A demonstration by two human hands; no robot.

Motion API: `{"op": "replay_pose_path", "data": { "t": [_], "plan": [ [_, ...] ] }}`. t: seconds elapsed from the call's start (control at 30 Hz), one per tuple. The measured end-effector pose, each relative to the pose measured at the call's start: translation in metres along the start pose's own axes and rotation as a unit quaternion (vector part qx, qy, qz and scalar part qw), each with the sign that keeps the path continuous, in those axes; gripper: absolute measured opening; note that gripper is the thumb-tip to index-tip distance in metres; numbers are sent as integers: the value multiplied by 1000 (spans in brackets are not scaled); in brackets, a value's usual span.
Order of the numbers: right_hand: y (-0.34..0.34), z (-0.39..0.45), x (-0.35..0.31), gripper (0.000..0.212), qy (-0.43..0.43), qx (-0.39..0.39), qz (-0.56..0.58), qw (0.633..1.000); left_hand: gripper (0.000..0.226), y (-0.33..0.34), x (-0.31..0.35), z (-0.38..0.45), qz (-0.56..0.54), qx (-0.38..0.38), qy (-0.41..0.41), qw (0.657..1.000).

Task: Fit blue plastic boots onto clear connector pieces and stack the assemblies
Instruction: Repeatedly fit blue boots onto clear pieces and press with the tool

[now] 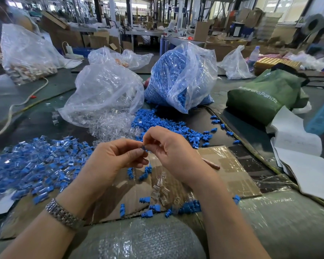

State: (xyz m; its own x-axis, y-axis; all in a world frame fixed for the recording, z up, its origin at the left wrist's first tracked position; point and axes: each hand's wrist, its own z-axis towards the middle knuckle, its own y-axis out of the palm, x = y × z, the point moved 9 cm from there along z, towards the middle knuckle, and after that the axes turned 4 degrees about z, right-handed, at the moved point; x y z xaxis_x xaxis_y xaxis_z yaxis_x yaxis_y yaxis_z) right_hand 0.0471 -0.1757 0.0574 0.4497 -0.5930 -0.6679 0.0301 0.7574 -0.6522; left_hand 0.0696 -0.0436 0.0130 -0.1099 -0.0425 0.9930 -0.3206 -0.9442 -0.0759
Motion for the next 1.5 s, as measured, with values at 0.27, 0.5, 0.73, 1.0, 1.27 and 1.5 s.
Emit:
{"op": "replay_pose_path", "data": {
  "t": [0.27,0.5,0.73,1.0,1.27,1.5],
  "plan": [
    [0,0,2,5,28,-12,1,1000,28,1,-3,2,-10,-13,-8,1000],
    [-32,-31,71,77,334,-46,-218,916,18,-6,-2,1,-74,-9,1,997],
    [-31,-41,86,49,388,-100,-267,877,21,-5,0,0,-86,-9,4,996],
    [-26,-29,85,26,374,-70,-245,892,21,-10,1,0,-86,10,4,996],
    [-30,-21,62,15,333,-20,24,942,18,-20,-2,3,-177,38,-17,983],
    [-14,-30,38,15,244,-114,184,945,27,-33,-3,6,-191,86,-4,978]
  ]
}}
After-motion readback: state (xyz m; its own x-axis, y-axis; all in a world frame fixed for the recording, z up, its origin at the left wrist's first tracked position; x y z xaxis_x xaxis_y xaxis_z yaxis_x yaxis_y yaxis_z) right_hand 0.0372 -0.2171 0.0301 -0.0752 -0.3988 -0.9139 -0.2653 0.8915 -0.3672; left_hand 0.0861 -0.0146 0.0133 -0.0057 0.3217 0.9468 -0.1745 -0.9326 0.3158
